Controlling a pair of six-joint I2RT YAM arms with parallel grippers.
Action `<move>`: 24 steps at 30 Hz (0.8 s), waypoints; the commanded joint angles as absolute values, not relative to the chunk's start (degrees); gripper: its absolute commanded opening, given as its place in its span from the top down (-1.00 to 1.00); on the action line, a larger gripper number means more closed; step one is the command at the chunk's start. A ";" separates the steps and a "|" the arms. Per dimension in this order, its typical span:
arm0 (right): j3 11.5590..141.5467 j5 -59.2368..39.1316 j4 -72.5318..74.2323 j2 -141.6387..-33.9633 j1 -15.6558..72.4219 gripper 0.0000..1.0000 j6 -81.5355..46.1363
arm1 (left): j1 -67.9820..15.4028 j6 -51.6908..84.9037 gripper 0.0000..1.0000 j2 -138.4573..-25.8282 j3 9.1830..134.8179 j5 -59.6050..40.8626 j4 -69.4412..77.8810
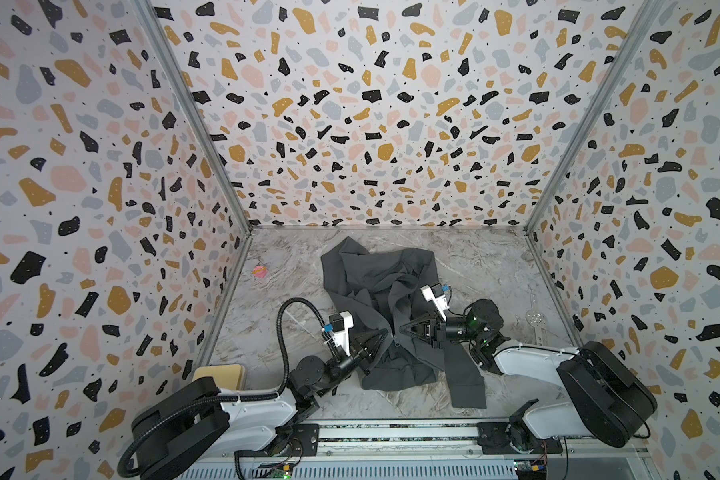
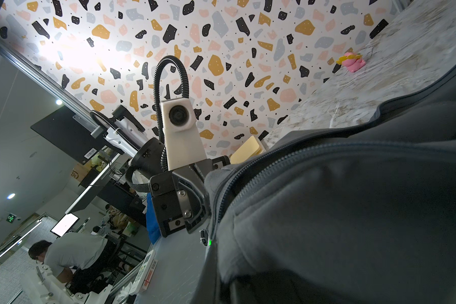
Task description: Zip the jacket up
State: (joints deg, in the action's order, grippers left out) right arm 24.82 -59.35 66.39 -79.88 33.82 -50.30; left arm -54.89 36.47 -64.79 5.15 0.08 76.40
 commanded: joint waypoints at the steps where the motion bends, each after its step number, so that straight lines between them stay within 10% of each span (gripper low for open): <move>1: 27.18 -60.55 69.99 -79.17 34.20 1.00 -50.62 | -54.64 36.14 1.00 -64.78 4.57 0.08 81.56; 24: 28.17 -60.39 70.08 -81.51 34.99 1.00 -50.70 | -54.59 37.37 1.00 -67.94 5.91 -0.97 83.33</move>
State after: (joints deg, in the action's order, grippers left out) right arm 25.67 -59.42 67.68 -82.08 34.63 -51.00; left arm -54.89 37.52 -68.27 4.58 -0.16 77.95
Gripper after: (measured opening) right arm 0.071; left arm 0.057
